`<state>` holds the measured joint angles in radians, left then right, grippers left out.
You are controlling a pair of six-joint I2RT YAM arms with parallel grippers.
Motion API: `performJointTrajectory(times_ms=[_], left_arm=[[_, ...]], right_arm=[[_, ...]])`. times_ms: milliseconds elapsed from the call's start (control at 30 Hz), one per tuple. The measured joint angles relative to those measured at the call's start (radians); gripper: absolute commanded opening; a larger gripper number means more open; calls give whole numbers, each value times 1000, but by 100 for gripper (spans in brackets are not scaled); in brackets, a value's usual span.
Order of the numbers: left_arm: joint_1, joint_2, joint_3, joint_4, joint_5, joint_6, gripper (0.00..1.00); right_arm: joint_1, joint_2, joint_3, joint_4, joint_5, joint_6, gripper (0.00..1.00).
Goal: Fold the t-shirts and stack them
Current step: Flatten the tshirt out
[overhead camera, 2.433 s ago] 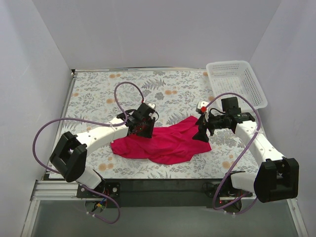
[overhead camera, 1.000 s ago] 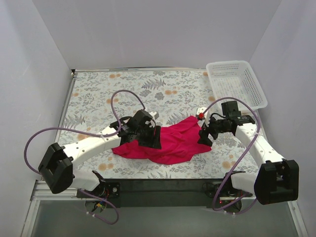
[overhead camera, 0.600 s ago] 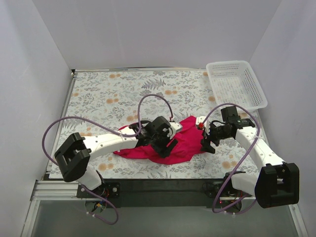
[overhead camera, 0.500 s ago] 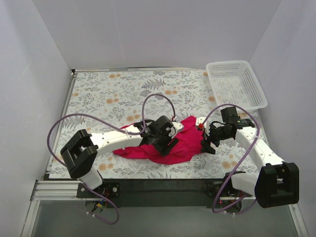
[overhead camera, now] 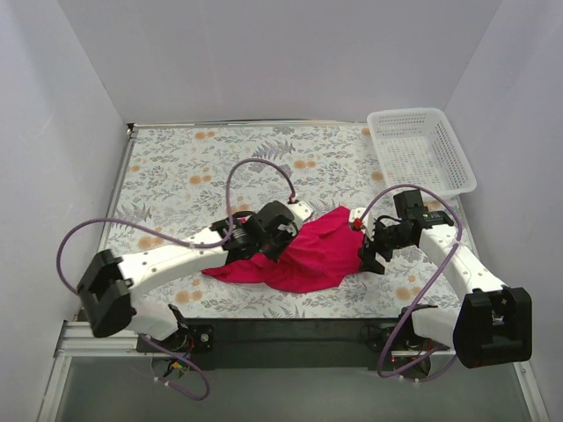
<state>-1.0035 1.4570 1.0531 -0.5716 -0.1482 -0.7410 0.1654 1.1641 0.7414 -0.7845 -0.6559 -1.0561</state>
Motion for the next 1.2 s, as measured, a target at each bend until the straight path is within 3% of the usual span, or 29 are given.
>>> performJointTrajectory(times_ms=[100, 233, 567, 833, 1200], left_arm=[[0, -183, -29, 8, -3, -1, 0], [0, -316, -65, 11, 16, -16, 0], [0, -336, -141, -26, 18, -72, 0], [0, -402, -138, -16, -42, -111, 0], [7, -475, -135, 25, -129, -146, 0]], right_arm=[[-13, 26, 8, 9, 18, 42, 71], [-22, 74, 20, 38, 30, 92, 71], [-5, 119, 21, 56, -13, 126, 70], [258, 163, 32, 56, -59, 140, 66], [363, 305, 100, 91, -15, 203, 59]])
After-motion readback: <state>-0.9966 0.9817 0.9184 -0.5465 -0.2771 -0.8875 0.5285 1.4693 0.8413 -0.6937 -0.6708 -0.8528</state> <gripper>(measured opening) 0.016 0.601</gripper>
